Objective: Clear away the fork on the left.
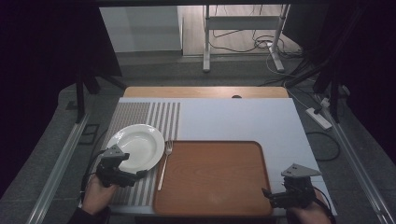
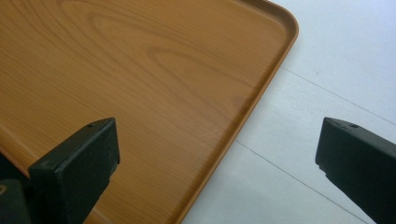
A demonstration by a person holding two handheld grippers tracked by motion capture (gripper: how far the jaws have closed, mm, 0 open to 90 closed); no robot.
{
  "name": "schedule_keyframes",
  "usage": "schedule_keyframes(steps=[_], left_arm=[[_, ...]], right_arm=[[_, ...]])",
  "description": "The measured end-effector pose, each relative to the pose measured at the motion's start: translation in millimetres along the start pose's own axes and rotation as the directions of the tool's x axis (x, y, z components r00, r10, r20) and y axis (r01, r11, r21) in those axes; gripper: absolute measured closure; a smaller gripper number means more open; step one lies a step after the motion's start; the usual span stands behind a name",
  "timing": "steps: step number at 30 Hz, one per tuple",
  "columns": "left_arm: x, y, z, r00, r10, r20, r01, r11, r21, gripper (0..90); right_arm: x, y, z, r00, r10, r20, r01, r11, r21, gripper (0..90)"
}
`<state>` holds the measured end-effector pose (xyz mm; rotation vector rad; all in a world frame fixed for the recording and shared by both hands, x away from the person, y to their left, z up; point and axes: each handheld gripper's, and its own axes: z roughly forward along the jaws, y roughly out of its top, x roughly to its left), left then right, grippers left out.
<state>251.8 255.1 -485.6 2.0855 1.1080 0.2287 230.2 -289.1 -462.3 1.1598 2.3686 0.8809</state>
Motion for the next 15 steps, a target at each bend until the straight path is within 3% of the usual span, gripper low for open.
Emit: schedule_keyframes(steps=[15], left_arm=[[2.3,-22.8,-14.0,0.9991,-0.032,-0.028,0.032,0.9995,-0.006,0.0]], right_arm=[[-0.6,0.0,0.1,1.0,0.006,0.001,-0.006,1.0,0.0,0.4]])
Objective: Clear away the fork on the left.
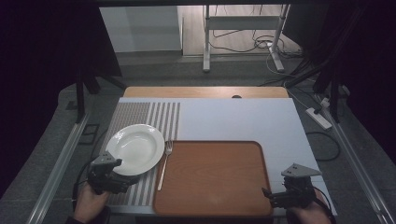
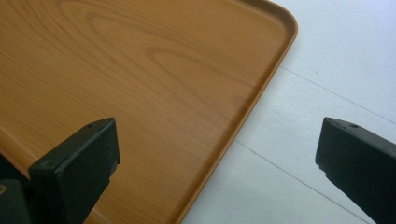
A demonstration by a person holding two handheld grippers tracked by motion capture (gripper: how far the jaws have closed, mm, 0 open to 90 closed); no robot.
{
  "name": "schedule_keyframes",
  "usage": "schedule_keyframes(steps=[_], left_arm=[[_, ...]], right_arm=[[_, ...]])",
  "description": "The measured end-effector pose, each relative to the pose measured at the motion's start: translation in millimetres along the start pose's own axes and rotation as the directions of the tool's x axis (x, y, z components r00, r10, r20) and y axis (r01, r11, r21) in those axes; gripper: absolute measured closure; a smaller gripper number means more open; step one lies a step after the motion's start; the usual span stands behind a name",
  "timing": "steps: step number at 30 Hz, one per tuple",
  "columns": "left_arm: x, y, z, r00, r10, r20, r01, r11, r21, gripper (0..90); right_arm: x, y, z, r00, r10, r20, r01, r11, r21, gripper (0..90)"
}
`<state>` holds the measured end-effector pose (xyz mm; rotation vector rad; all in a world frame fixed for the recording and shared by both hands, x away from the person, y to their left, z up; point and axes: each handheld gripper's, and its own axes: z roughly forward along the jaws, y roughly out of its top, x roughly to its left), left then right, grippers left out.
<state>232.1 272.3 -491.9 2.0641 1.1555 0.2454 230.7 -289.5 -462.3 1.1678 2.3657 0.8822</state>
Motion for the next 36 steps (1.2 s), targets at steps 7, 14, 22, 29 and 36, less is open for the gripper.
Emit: schedule_keyframes(steps=[7,14,22,29,36], left_arm=[[-0.8,-6.0,-9.2,0.9997,-0.003,-0.024,0.002,0.9997,-0.025,0.0],[-3.4,-10.2,-14.8,0.999,0.0,-0.044,0.0,1.0,-0.009,0.0],[-4.2,-15.2,-21.1,0.9988,-0.019,-0.046,0.019,0.9998,-0.004,0.0],[-5.1,-20.5,-27.0,0.9968,-0.03,-0.075,0.03,0.9995,-0.005,0.0],[-4.7,-20.9,-27.5,0.9965,-0.027,-0.079,0.027,0.9996,0.0,0.0]], right_arm=[[-0.2,0.2,0.3,1.0,0.003,0.0,-0.003,1.0,0.001,0.4],[-0.2,0.5,0.5,1.0,0.005,0.0,-0.005,1.0,0.002,0.4],[-0.9,0.6,0.7,0.9999,0.011,0.0,-0.011,1.0,0.001,0.3],[-0.2,0.7,0.8,1.0,0.009,0.003,-0.009,1.0,0.007,0.4],[0.0,0.2,0.9,1.0,0.005,0.007,-0.005,1.0,0.01,0.4]])
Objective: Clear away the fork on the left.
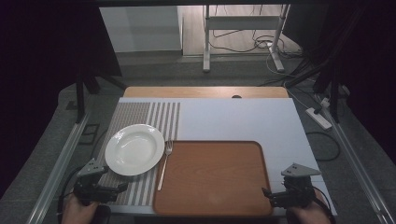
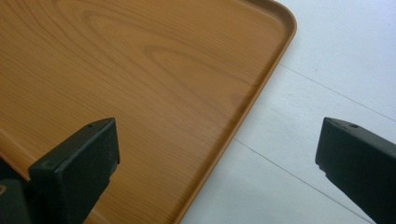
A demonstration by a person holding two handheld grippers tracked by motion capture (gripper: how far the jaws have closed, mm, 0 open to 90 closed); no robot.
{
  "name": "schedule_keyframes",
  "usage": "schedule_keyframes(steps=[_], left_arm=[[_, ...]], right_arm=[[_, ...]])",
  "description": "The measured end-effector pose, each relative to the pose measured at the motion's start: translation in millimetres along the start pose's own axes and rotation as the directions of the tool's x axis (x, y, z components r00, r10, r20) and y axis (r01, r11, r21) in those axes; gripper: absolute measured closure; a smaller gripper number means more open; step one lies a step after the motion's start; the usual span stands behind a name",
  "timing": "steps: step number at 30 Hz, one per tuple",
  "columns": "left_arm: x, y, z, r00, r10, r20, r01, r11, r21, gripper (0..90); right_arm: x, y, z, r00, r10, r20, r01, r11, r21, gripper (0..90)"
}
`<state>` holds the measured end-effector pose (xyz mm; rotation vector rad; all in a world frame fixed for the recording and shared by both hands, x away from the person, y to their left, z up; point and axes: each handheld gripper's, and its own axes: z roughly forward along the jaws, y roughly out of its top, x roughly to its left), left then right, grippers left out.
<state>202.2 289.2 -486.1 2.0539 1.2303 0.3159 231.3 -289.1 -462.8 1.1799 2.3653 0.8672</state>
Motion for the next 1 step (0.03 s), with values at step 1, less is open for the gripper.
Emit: schedule_keyframes(steps=[1], left_arm=[[0.0,0.4,0.3,1.0,0.0,0.002,0.0,1.0,0.002,0.0]], right_arm=[[0.0,-0.1,0.1,1.0,0.0,0.001,0.0,1.0,0.002,0.3]])
